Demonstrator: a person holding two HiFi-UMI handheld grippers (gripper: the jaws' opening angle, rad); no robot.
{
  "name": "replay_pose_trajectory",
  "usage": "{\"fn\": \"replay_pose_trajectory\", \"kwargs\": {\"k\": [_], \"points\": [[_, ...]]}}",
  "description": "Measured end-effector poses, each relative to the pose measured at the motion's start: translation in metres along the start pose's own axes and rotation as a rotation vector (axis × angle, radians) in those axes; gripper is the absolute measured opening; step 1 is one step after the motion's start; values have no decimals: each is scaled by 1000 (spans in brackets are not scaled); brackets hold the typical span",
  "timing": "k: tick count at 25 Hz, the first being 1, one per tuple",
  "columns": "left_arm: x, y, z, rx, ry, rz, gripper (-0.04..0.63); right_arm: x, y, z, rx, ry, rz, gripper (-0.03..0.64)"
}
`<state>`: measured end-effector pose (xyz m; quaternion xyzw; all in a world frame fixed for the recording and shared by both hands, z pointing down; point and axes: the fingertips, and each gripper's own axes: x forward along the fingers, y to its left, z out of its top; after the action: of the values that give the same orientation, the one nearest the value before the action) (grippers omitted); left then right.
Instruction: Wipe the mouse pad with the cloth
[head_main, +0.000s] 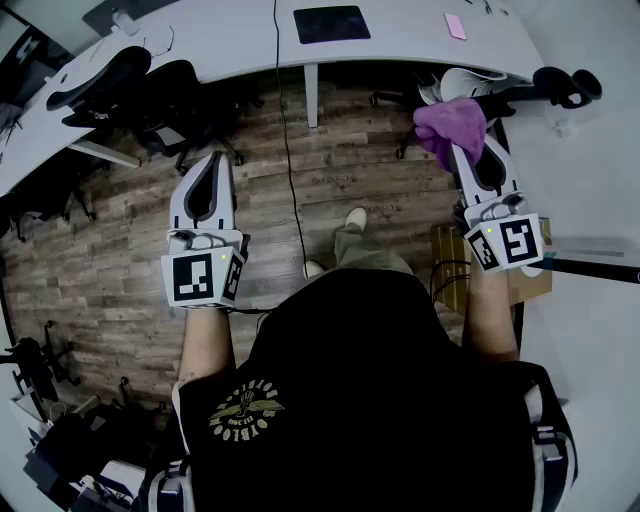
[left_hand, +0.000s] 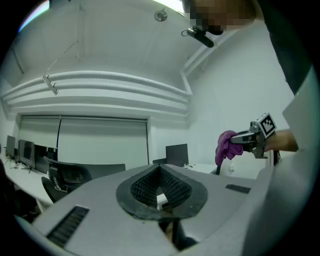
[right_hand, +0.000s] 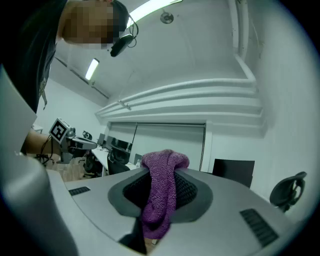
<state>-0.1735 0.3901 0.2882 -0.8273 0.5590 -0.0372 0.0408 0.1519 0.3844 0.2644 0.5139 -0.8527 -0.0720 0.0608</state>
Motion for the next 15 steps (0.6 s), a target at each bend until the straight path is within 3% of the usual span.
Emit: {"fn": "replay_pose_trajectory", "kwargs": {"k": [7,15], "points": [[36,12,-6,33,7,8,2,35,-18,-14,21,16,25,86],[96,38,-19,21,38,46,2,83,-59,-29,35,14,12,86]]}}
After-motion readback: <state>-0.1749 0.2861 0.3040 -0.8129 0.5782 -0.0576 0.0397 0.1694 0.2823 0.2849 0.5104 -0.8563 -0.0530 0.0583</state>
